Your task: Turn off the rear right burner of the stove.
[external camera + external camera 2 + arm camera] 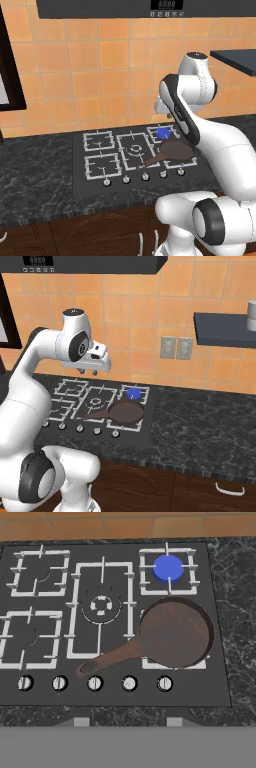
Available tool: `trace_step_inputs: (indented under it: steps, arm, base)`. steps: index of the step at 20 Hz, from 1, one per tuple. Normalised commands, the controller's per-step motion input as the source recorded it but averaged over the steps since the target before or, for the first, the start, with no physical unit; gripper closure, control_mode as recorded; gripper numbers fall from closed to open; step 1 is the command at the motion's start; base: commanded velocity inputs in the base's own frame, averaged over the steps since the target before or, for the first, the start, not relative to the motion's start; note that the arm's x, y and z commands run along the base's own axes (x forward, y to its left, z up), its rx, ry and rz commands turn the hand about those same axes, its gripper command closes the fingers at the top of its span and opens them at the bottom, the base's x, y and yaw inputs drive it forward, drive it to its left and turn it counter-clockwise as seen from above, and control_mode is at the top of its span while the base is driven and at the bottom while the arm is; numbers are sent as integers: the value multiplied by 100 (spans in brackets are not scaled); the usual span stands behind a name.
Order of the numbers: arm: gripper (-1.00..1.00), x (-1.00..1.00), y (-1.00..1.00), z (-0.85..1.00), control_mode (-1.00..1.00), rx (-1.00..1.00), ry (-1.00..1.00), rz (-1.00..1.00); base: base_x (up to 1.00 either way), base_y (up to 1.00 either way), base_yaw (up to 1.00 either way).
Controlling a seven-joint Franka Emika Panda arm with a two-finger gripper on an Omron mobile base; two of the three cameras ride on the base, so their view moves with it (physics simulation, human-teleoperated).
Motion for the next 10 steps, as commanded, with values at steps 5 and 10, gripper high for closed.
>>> trace_step_inputs:
  steps: [5, 10]
  arm:
    - [-100, -14, 9, -6, -100, -3, 0, 1]
    - [-100, -56, -4, -43, -100, -9, -1, 34]
  base:
    - [0, 0, 0]
    - [0, 0, 0]
